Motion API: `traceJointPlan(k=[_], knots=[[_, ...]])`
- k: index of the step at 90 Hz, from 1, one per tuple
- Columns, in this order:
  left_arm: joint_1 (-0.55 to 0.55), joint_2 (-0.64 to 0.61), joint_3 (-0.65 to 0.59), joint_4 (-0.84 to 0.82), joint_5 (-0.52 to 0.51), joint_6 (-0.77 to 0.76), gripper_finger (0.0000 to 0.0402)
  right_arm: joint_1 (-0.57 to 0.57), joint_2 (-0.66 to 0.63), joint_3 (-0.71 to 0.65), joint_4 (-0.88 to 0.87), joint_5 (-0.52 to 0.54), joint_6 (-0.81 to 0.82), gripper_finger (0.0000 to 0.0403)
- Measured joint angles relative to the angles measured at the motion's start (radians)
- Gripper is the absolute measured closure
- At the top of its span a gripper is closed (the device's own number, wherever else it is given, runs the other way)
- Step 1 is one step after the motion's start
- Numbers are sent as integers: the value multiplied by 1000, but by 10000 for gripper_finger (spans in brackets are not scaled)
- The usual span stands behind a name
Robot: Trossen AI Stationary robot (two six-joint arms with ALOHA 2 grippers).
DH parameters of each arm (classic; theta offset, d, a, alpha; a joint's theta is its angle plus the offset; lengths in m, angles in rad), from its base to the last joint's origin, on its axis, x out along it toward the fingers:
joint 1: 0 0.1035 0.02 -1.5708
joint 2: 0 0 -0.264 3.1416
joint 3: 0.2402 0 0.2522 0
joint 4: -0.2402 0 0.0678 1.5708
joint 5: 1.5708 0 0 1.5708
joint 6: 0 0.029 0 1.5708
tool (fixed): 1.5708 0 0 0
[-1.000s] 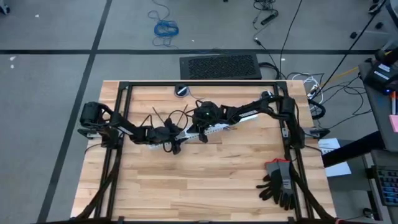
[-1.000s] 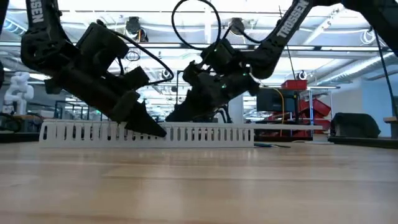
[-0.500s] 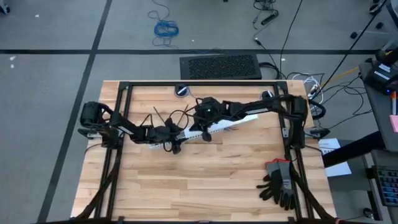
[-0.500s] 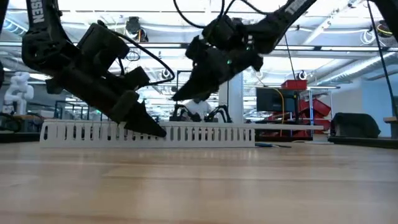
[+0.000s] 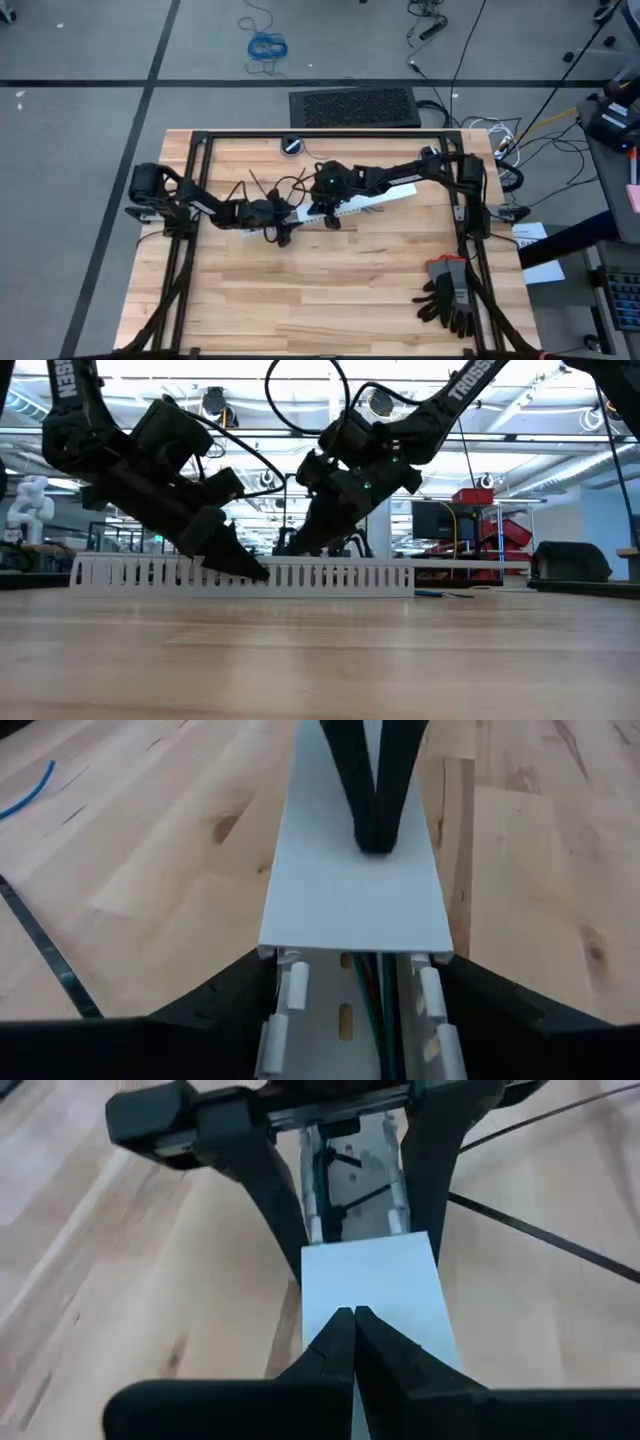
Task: Ziptie cables
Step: Close the white cable duct tray the with white cable cover
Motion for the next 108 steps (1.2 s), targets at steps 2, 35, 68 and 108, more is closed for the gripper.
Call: traceJointPlan(k=[2, 35, 68, 108], knots=[[2, 0, 2, -1, -1, 8, 169, 0, 5, 0, 5, 0, 1, 403], [6, 3, 25, -11, -40, 11, 98, 0, 16, 0, 21, -4, 11, 403], [5, -154, 27, -246, -37, -54, 81, -1, 17, -2, 14, -4, 22, 403], [3, -218, -99, -154, -47, -68, 81, -2, 17, -3, 18, -6, 30, 403]])
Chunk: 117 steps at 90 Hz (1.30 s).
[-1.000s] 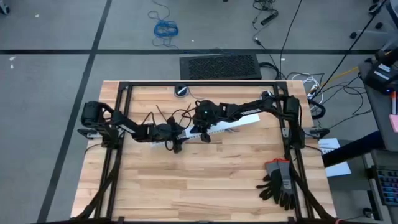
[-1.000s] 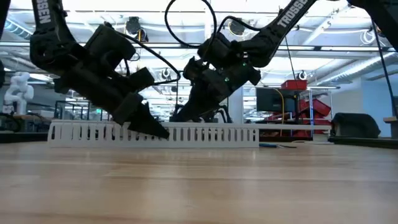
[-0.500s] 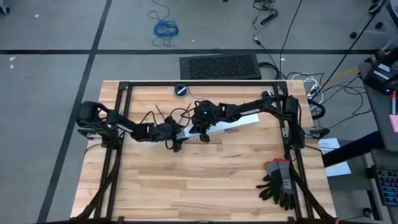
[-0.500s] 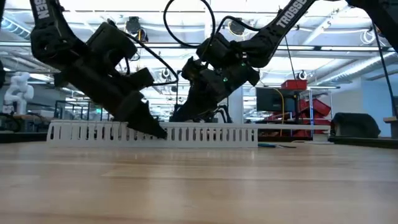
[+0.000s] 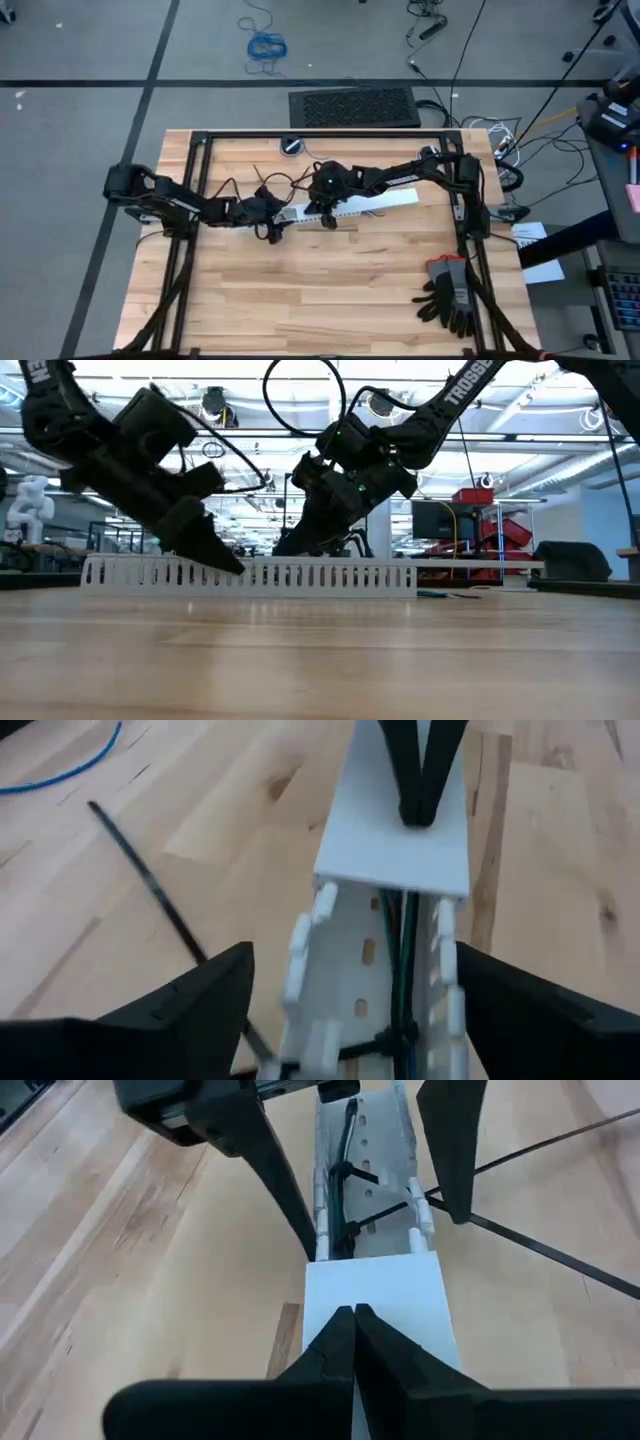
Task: Ziptie cables
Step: Close the white cable duct tray the with white cable cover
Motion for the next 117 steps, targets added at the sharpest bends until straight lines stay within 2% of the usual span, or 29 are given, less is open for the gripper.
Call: traceJointPlan(k=[15, 43, 54, 80, 103, 117], knots=[[0, 27, -52, 138, 8, 30, 82, 0, 0, 0, 0, 0, 0, 403], [4, 189, -48, 342, 44, 48, 82, 0, 0, -1, 0, -7, 11, 403], [4, 225, -46, 416, 45, 49, 96, 0, 0, -1, 0, -7, 19, 403], [4, 228, -46, 412, 63, 52, 147, -1, 0, -1, 0, -20, 19, 403], [4, 233, -45, 389, 78, 56, 153, 20, 18, 1, 88, -17, 30, 403], [3, 244, -27, 352, 79, 70, 153, 23, 92, 83, 74, -43, 34, 403]])
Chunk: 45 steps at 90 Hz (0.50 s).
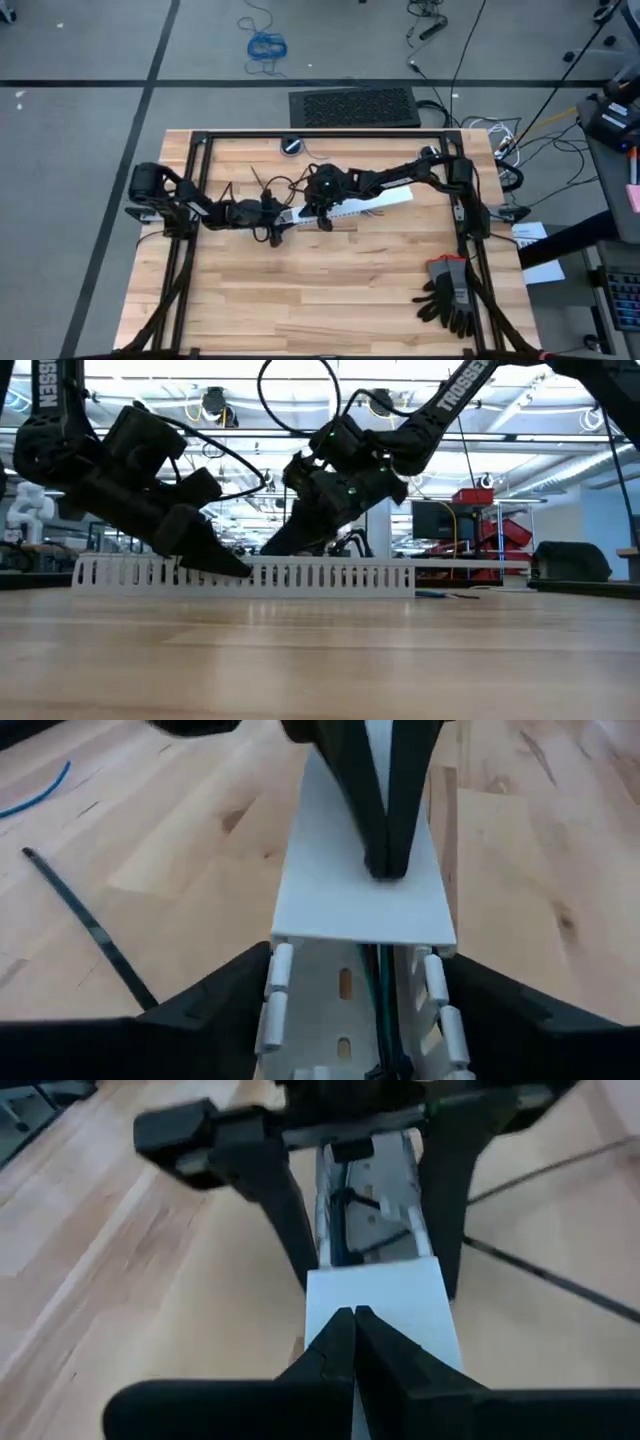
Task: Ziptie cables
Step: Close the white cable duct tray the with white cable cover
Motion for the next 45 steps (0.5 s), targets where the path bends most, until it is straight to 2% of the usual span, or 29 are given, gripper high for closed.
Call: traceJointPlan(k=[8, 23, 45], knots=[[0, 19, 16, -6, 6, 6, 153, 1, 41, 52, -6, -26, 8, 403], [0, 29, 30, 4, 10, 42, 153, 3, 57, 71, -7, -41, 15, 403], [-6, -57, 30, -70, 10, 52, 142, 4, 33, 71, -22, -51, 4, 403]])
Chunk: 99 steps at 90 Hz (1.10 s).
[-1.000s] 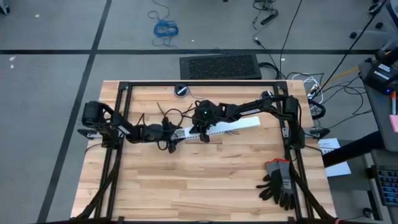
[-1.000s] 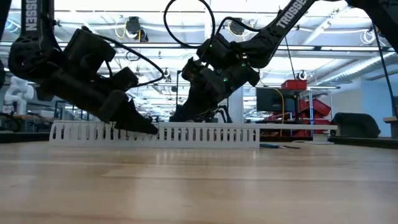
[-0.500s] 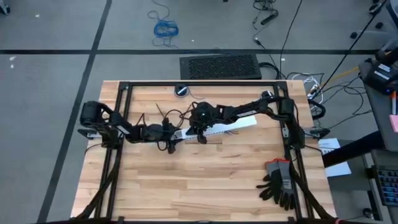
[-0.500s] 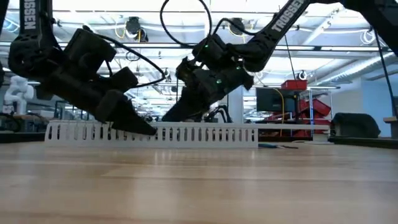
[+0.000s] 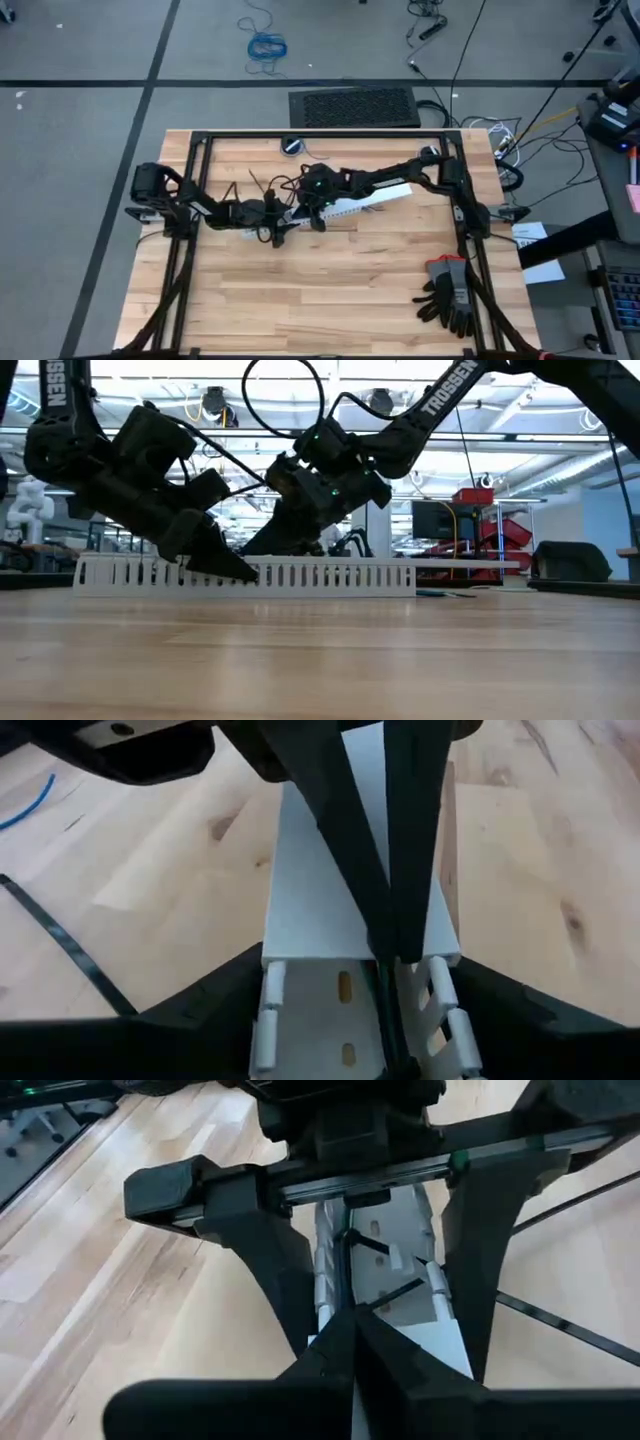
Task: Ziptie cables
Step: Close the white cable duct tray the with white cable cover
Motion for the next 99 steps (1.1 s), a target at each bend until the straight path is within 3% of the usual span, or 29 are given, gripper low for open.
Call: traceJointPlan(k=[47, 60, 99], knots=[[-22, -247, 25, -341, -21, 88, 140, 6, -18, -4, 5, -36, 2, 403], [-21, -246, 24, -403, -25, 37, 140, 7, -18, -4, 10, -38, 4, 403], [-12, -75, 22, -346, -31, 30, 140, 10, -18, -2, 11, -36, 11, 403]])
